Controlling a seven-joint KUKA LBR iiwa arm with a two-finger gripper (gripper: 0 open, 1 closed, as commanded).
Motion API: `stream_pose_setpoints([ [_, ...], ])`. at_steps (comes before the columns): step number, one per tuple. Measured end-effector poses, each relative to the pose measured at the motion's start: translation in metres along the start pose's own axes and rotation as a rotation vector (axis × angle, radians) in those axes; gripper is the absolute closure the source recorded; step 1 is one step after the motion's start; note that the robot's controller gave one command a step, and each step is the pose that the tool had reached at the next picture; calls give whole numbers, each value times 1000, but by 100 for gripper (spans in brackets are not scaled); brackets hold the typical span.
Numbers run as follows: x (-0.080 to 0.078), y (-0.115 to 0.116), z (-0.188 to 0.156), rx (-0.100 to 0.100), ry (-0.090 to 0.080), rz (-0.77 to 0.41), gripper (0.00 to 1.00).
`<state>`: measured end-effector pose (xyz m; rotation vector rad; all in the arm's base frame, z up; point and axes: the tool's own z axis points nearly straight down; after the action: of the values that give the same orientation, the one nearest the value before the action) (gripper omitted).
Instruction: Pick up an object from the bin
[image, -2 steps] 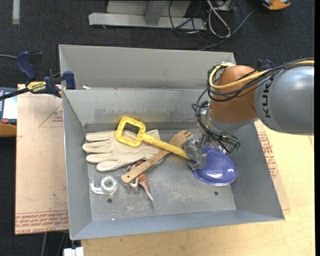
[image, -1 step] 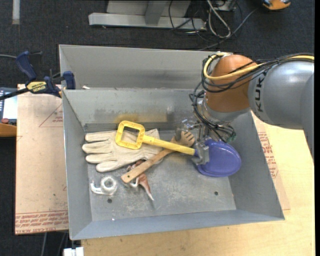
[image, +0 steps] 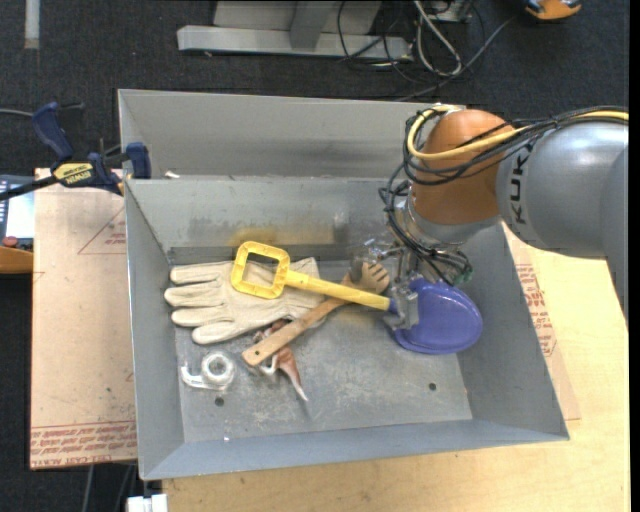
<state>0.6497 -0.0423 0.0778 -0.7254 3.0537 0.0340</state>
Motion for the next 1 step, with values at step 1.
stream_pose_setpoints([
  [1, 6, -8, 5, -13, -10, 26, 0],
])
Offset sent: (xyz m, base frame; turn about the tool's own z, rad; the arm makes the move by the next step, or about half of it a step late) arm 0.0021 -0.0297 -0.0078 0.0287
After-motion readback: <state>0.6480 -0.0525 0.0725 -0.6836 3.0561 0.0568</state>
